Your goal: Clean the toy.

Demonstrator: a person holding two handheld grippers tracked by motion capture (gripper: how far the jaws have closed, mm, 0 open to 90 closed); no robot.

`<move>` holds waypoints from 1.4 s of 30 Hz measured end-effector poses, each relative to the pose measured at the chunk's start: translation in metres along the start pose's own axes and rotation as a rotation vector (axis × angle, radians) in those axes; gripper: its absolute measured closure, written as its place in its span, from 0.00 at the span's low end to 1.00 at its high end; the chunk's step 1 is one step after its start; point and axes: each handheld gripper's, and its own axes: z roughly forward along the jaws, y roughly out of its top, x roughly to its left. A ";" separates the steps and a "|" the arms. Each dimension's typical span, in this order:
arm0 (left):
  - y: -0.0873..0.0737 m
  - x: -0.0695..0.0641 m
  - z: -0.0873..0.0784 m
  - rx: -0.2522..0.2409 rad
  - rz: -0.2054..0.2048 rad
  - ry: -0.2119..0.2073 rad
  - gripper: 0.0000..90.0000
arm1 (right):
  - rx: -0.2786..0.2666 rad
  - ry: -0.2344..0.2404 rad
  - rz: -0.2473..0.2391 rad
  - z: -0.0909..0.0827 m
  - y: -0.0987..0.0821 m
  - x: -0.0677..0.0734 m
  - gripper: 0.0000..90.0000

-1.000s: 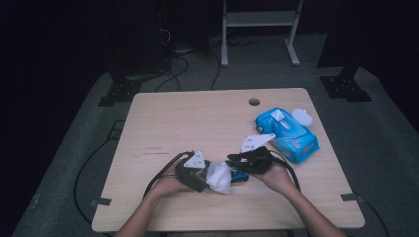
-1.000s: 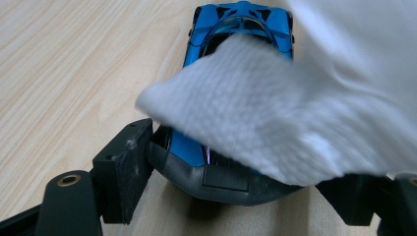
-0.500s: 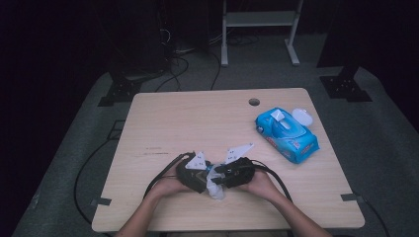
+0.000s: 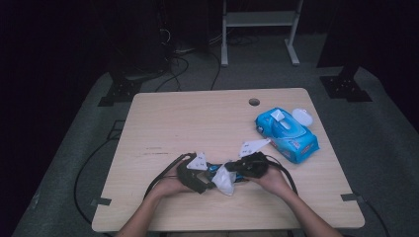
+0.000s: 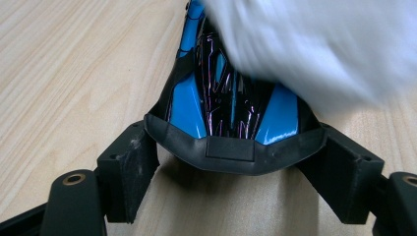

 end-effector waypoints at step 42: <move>0.005 0.000 0.009 -0.012 -0.031 -0.023 0.26 | 0.030 -0.052 0.112 -0.019 -0.043 -0.017 0.94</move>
